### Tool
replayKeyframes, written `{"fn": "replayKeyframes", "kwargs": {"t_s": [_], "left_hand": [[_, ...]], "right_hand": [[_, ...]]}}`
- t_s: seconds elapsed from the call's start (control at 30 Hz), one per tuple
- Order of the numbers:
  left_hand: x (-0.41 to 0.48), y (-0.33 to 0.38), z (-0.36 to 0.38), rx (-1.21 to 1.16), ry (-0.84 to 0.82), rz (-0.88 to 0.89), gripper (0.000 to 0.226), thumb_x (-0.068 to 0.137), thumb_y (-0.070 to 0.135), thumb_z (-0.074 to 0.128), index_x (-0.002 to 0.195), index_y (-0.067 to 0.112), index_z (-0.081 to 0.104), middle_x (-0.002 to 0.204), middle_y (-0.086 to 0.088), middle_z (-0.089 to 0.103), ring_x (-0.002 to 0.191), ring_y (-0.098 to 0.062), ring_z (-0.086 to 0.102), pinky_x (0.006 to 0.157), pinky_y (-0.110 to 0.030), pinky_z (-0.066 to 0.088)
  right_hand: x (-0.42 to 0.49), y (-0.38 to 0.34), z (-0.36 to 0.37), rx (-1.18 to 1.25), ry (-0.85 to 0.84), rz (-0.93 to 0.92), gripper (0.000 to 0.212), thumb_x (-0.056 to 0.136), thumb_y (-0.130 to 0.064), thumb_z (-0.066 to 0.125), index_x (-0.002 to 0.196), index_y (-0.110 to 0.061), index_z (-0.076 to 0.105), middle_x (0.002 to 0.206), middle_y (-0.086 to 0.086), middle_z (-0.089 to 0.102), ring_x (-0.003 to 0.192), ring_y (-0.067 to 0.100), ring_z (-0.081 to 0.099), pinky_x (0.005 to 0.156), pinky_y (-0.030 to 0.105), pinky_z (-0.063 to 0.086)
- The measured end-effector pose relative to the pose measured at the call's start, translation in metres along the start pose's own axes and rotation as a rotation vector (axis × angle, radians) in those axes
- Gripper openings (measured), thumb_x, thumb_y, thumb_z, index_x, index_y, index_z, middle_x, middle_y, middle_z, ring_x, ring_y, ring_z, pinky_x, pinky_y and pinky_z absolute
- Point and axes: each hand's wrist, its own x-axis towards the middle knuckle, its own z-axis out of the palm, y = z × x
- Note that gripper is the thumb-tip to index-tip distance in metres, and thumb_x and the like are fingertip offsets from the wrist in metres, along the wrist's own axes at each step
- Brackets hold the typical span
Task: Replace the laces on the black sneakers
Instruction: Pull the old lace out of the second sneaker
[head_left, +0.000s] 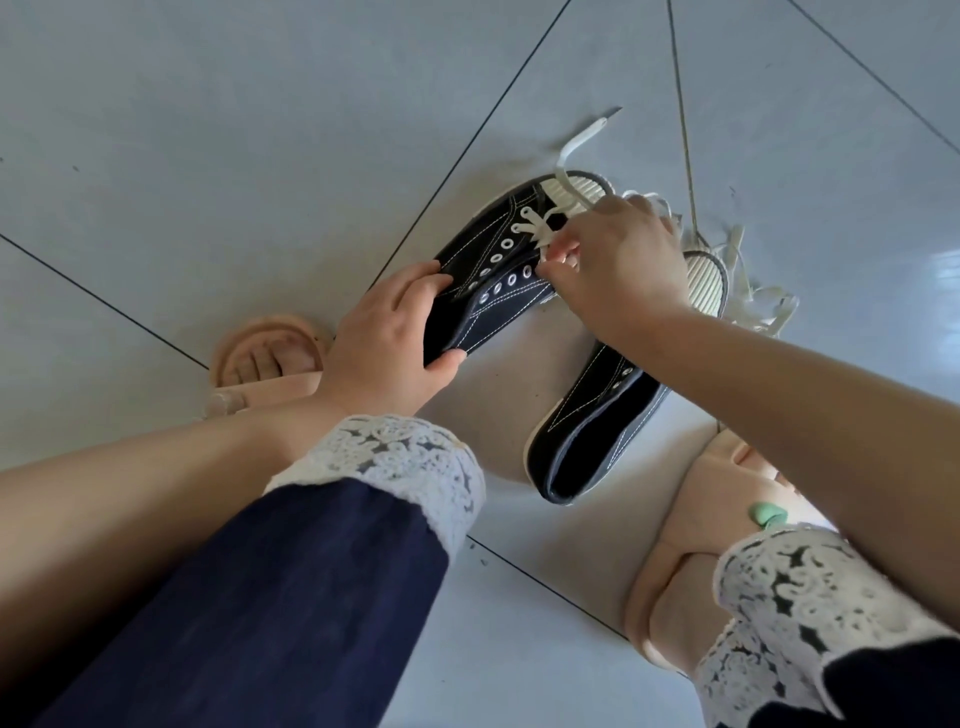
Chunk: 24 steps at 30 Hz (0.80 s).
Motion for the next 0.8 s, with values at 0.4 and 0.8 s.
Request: {"fn": "replayKeyframes", "kwargs": {"t_s": [0.4, 0.8], "left_hand": [[-0.001, 0.001, -0.001, -0.011, 0.018, -0.018, 0.058, 0.068, 0.017, 0.075, 0.119, 0.001, 0.053, 0.129, -0.011, 0.052, 0.116, -0.029, 0.051, 0.097, -0.036, 0.038], [-0.003, 0.002, 0.0, -0.022, 0.053, -0.091, 0.056, 0.069, 0.016, 0.075, 0.119, 0.001, 0.054, 0.13, -0.012, 0.051, 0.115, -0.031, 0.05, 0.098, -0.035, 0.036]], "right_hand": [[0.006, -0.009, -0.008, 0.491, -0.13, 0.289, 0.016, 0.078, -0.015, 0.06, 0.084, -0.002, 0.069, 0.081, 0.009, 0.068, 0.065, 0.011, 0.057, 0.065, 0.026, 0.054], [0.025, 0.007, -0.034, 0.54, -0.253, 0.246, 0.015, 0.078, -0.022, 0.072, 0.089, -0.013, 0.067, 0.077, -0.009, 0.059, 0.068, 0.004, 0.054, 0.05, 0.006, 0.04]]}}
